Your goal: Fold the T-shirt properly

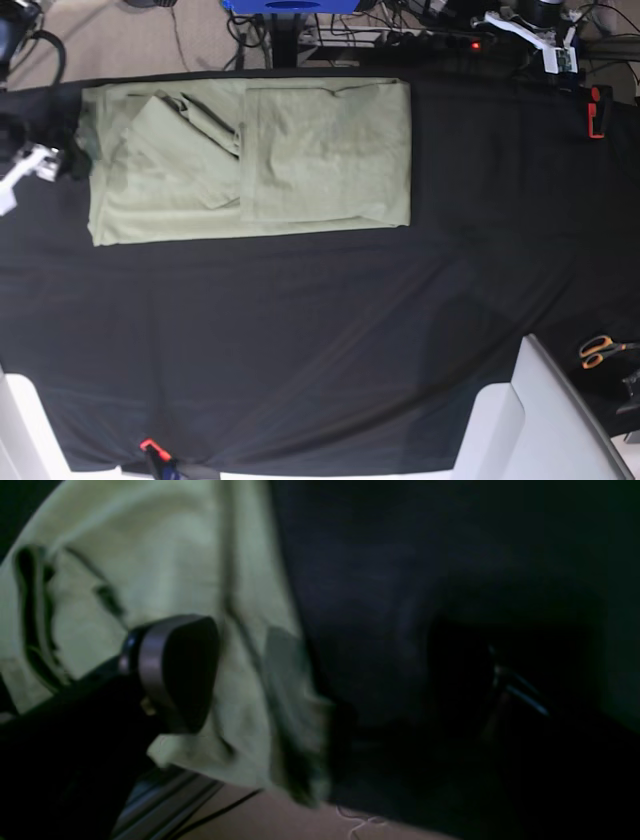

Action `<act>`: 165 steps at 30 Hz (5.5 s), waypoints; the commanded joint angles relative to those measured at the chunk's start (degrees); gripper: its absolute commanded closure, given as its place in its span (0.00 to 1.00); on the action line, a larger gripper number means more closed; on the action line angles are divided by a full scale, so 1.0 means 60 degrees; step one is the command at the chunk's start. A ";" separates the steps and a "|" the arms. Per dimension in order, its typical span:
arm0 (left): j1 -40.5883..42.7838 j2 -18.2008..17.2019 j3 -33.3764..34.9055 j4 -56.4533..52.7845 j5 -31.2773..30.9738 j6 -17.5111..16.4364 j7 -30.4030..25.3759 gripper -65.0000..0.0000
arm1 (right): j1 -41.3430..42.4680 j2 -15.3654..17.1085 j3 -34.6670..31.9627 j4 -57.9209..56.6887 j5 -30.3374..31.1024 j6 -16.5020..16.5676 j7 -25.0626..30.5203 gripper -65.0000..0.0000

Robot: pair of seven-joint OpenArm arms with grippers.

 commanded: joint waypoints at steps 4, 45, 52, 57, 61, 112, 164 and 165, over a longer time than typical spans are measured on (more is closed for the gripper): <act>-0.0083 -0.0094 -0.0025 -0.0199 -0.0011 0.0026 -0.0231 1.00 | -0.0094 -0.0493 -0.0598 -0.0048 -0.0063 0.0006 -0.0368 0.02; -0.0640 -0.0065 0.0312 -0.0785 -0.0011 0.0026 -0.0187 1.00 | 0.0155 0.0650 -0.1565 -0.0004 -0.0107 0.0006 0.0555 0.99; -0.0830 -0.0065 0.0722 -0.0785 -0.0011 0.0026 -0.0187 1.00 | -0.1471 0.0123 -0.2444 0.4245 -0.0136 -0.1921 0.0599 0.99; -0.0845 -0.0065 0.0927 -0.0756 -0.0011 0.0026 -0.0187 1.00 | -0.2131 0.0108 -0.3573 0.6340 -0.0121 -0.3181 0.0555 0.99; -0.0845 -0.0065 0.0927 -0.0785 -0.0011 0.0026 -0.0187 1.00 | -0.2424 0.0108 -0.4569 0.7322 -0.0121 -0.4016 0.0555 0.99; -0.0859 -0.0123 0.0868 -0.1166 0.0003 0.0026 -0.0172 1.00 | -0.0563 -0.2251 -0.8481 0.5197 -0.0063 -0.5965 0.0614 0.68; -0.1167 -0.0021 0.2993 0.0636 -0.0011 -0.0004 -0.0158 1.00 | -0.1647 -0.0493 -0.7807 0.5226 -0.0121 -0.5906 0.1332 1.00; -0.1167 -0.0021 0.3066 0.0665 -0.0011 -0.0004 -0.0158 1.00 | -0.1588 -0.0434 -0.7822 0.5021 -0.0121 -0.5906 0.1464 1.00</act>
